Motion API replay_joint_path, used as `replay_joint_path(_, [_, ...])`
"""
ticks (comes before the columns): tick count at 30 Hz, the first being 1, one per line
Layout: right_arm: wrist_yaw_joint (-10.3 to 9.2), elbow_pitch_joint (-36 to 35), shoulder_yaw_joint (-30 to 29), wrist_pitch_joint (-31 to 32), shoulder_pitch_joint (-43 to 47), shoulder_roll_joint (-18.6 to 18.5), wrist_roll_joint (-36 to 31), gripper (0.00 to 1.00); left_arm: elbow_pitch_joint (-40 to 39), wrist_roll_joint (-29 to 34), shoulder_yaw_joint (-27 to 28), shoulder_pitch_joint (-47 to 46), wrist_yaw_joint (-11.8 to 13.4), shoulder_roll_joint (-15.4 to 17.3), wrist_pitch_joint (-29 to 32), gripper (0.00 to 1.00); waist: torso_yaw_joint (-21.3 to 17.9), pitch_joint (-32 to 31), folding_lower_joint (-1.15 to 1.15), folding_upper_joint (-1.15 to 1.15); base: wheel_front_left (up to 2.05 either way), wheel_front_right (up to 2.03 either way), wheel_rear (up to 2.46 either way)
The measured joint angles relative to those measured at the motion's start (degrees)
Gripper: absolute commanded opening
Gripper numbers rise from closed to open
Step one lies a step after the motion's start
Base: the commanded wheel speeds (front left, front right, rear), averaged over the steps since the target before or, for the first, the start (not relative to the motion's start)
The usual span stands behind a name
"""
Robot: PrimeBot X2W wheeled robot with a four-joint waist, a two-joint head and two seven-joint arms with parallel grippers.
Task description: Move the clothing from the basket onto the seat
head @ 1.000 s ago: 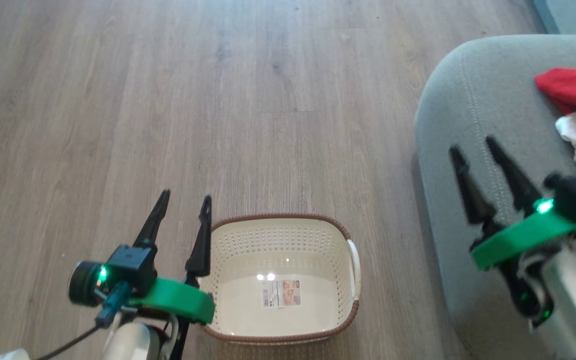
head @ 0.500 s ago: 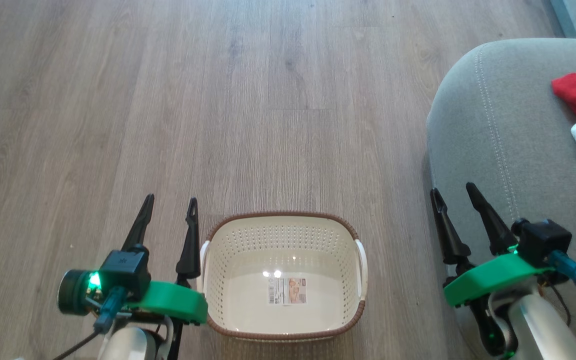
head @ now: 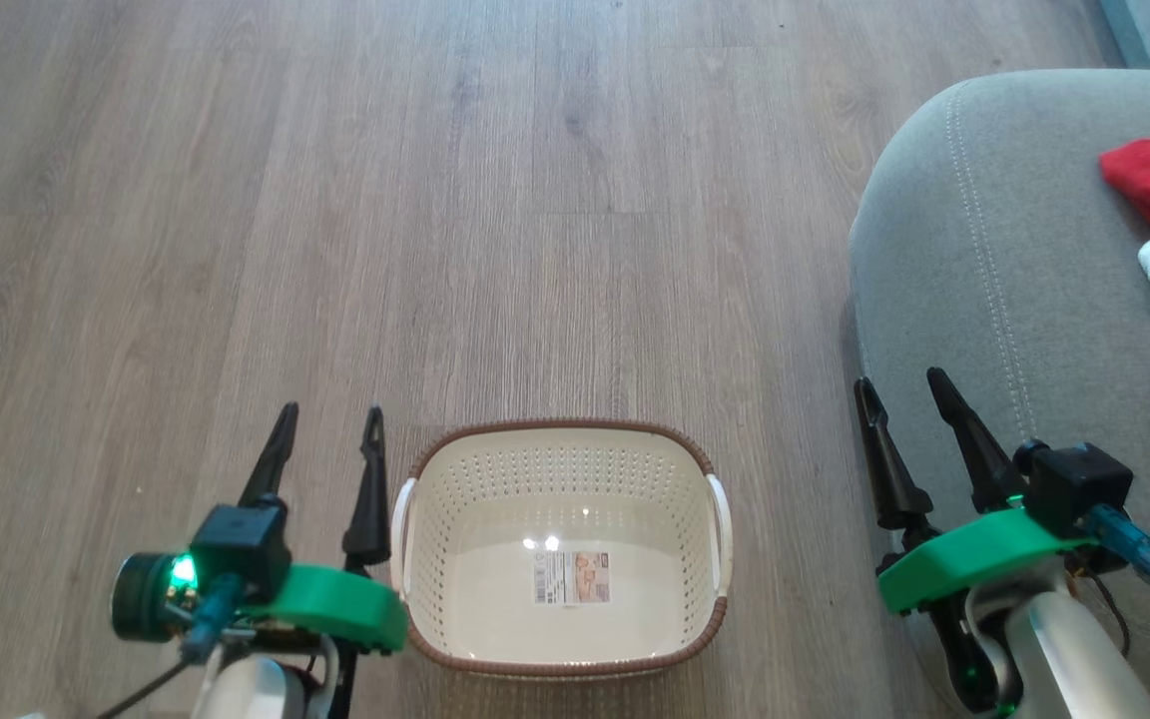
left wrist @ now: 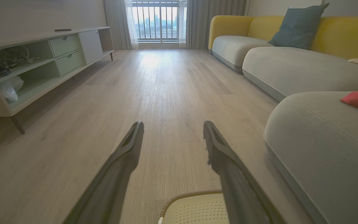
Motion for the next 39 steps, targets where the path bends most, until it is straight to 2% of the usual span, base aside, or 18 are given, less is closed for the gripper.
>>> replay_joint_path(6, [0.0,-0.04,-0.08,0.0,-0.01,0.0,0.0,1.0,0.33,-3.5,1.38,0.04,-1.19,0.0,0.0,1.0,-0.09,-0.29,0.0,0.0,0.0,0.0,0.0])
replay_joint_path(18, [0.0,0.0,-0.09,0.0,-0.01,-0.01,0.01,1.0,1.3,-4.97,2.6,1.42,-3.03,0.0,0.0,1.0,-0.31,-0.64,0.0,0.0,0.0,0.0,0.0])
replay_joint_path(29, [0.0,0.56,0.01,0.01,-0.05,0.0,0.1,1.0,1.52,-6.13,2.56,1.41,-3.53,0.01,0.01,1.0,-0.87,-0.21,0.0,0.0,0.0,0.0,0.0])
replay_joint_path(30, [0.0,1.25,0.07,0.03,0.19,0.04,0.1,0.0,2.34,-6.12,2.49,1.48,-3.54,0.01,0.02,0.0,-0.88,-0.21,0.0,0.0,0.0,0.0,0.0])
replay_joint_path(34, [0.0,4.08,0.29,0.19,1.96,0.18,0.12,0.0,5.26,-6.19,2.48,2.96,-3.54,0.01,0.04,0.0,-0.9,-0.23,0.0,0.0,0.0,0.0,0.0])
replay_joint_path(39, [0.0,4.53,0.09,0.86,3.22,0.21,2.83,0.0,5.9,-9.28,2.55,4.07,-3.64,0.04,0.6,0.0,-0.99,-0.36,0.0,0.0,0.0,0.0,0.0])
